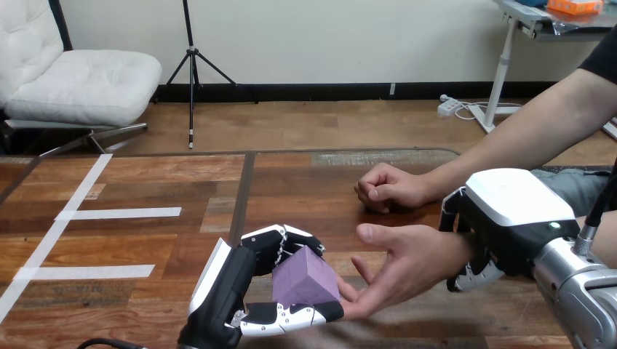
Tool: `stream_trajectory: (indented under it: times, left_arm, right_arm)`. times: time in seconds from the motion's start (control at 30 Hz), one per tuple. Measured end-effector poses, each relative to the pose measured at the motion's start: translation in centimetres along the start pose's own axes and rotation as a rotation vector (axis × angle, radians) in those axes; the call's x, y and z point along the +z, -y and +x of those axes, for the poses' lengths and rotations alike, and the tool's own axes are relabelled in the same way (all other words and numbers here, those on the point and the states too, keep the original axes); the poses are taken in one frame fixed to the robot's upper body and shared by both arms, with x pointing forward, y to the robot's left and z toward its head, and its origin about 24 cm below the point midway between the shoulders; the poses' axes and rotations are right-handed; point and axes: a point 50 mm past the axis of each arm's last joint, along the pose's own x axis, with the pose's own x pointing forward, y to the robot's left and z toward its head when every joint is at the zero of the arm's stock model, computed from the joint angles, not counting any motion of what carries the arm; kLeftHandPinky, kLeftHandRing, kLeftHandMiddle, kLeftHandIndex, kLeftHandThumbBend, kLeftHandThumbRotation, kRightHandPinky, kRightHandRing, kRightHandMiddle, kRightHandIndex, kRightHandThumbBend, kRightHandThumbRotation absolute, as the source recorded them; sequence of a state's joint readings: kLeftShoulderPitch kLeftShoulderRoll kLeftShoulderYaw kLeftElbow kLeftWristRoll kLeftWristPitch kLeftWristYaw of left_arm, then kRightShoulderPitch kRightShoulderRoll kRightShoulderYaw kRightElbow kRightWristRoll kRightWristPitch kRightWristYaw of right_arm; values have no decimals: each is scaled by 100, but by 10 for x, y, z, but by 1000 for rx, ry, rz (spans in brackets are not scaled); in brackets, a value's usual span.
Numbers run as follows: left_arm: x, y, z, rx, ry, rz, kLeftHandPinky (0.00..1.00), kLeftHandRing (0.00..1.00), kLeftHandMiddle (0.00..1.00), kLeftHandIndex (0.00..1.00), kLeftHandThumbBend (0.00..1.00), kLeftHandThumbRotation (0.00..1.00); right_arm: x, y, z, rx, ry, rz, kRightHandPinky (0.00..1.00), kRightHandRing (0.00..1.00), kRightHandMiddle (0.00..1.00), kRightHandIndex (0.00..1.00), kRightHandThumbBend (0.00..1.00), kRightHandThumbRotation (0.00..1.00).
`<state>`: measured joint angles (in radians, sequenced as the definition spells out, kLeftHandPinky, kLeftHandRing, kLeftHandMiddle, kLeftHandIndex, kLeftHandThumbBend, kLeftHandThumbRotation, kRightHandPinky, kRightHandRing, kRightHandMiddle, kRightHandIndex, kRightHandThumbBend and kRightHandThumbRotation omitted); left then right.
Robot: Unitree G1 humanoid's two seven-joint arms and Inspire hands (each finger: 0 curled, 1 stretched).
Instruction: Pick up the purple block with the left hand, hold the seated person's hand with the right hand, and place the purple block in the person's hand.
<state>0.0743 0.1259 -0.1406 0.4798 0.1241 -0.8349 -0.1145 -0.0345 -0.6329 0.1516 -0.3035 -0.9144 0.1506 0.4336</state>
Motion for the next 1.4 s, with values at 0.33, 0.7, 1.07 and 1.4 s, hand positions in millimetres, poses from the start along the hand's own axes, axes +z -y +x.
stream_trajectory:
  times: [0.33, 0.7, 1.07, 1.4]
  left_arm:
    - [2, 5, 5, -16, 10, -17, 41, 47, 53, 54, 79, 11]
    - [6, 15, 14, -39, 41, -42, 42, 48, 53, 55, 78, 10]
    - [12, 23, 25, -58, 79, -54, 41, 47, 53, 55, 78, 11]
    - [16, 27, 32, -71, 99, -50, 41, 47, 53, 55, 79, 12]
  right_arm:
    - [1, 1, 1, -7, 12, -6, 39, 46, 53, 52, 74, 0]
    - [2, -1, 2, -5, 26, -8, 38, 46, 52, 52, 76, 0]
    - [3, -2, 2, 0, 29, -7, 39, 46, 52, 51, 76, 0]
    - [5, 0, 4, -8, 43, -13, 39, 46, 52, 52, 76, 0]
